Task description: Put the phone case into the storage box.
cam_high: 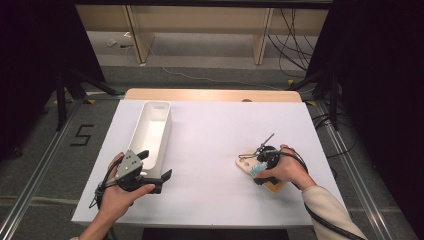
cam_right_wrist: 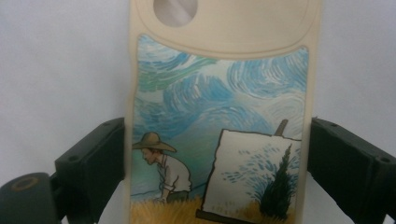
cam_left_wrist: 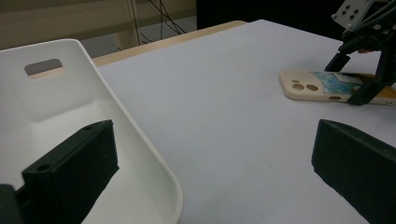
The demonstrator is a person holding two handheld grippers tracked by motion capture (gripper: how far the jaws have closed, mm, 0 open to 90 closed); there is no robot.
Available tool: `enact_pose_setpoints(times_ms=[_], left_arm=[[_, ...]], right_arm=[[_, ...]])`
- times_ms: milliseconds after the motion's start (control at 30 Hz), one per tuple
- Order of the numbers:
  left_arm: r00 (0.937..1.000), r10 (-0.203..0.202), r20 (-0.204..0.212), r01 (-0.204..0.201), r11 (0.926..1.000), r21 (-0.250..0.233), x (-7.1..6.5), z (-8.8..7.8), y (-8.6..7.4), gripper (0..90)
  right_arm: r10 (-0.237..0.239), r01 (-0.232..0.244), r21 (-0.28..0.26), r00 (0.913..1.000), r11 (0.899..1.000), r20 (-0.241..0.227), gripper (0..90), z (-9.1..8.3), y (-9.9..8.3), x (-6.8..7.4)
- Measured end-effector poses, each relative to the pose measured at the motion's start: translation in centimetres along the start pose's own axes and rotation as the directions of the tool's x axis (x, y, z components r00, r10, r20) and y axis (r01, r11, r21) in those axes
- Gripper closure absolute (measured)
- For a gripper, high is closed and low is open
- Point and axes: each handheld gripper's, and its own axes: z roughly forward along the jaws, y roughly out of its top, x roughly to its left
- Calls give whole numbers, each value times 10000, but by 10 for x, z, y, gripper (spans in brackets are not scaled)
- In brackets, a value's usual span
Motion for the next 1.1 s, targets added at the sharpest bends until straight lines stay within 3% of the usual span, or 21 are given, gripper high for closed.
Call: enact_pose_setpoints(times_ms=[600, 1100], left_arm=[[10000, -30, -3, 30, 10000, -18, 0, 0, 0, 0], [10000, -56, -57, 56, 10000, -35, 1, -1, 0, 0]], right_arm=[[178, -176, -418, 9998, 9990, 61, 113, -9, 1, 1], [195, -181, -1761, 9998, 9842, 64, 113, -19, 3, 4]])
